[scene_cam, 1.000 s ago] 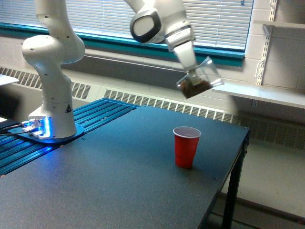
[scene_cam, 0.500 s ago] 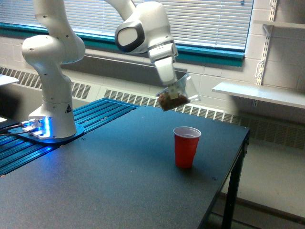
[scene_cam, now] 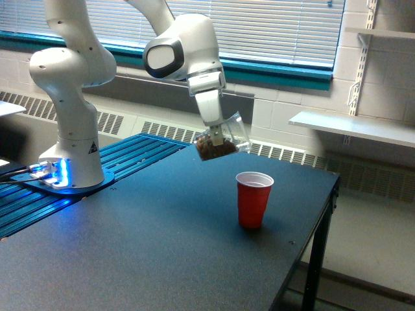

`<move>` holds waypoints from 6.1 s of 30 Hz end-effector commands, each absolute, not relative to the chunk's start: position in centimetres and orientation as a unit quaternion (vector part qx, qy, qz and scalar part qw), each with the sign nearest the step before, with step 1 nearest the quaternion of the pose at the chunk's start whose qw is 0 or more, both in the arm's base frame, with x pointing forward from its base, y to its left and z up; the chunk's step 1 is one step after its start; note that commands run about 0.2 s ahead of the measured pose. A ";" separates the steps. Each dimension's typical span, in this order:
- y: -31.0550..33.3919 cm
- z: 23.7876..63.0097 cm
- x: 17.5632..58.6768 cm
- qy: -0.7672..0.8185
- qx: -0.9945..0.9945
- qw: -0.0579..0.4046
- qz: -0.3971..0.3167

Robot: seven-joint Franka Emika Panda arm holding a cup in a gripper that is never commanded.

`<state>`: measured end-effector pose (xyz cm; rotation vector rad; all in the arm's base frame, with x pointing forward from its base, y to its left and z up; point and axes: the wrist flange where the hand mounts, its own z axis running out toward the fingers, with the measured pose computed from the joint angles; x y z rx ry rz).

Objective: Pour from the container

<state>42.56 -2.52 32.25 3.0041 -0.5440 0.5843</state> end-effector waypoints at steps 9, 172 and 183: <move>-2.5 31.4 42.4 -0.167 0.968 0.046 0.180; 3.0 30.7 46.9 0.084 0.941 0.314 0.090; 3.3 31.1 46.9 0.105 0.939 0.319 0.073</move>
